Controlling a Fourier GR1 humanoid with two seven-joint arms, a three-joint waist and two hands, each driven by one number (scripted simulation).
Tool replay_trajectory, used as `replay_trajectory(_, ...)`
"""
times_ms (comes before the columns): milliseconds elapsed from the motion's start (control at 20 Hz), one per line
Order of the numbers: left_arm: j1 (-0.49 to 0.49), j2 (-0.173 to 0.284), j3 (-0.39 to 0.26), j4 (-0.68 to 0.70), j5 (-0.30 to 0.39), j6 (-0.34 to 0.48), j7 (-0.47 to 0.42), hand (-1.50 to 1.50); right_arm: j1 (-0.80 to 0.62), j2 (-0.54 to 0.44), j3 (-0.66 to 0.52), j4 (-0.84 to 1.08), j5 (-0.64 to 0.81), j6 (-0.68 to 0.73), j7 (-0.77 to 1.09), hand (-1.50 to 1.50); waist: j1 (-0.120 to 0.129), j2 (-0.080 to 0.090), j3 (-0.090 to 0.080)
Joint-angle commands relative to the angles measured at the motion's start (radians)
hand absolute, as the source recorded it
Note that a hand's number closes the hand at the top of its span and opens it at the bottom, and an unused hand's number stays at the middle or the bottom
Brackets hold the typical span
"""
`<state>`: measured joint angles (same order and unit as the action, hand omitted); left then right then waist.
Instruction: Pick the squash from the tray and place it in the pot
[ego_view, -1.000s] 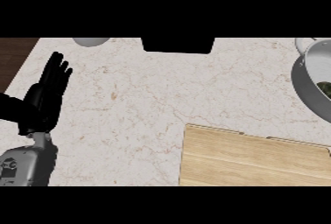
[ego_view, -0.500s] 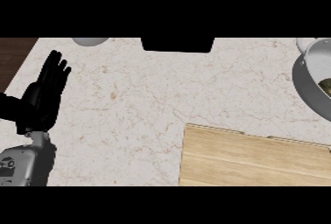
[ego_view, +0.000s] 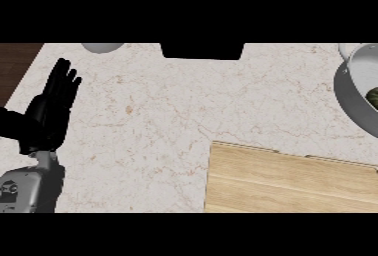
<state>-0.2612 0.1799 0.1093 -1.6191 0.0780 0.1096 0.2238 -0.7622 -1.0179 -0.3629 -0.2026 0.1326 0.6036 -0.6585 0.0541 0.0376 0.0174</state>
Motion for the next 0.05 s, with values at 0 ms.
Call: replay_trajectory(0,0.030,0.003,0.011,-0.009,0.012,-0.010,-0.018,0.00,0.042,-0.020,-0.018,0.006,-0.027,0.194,-0.129,-1.50,-0.001,-0.006,0.000)
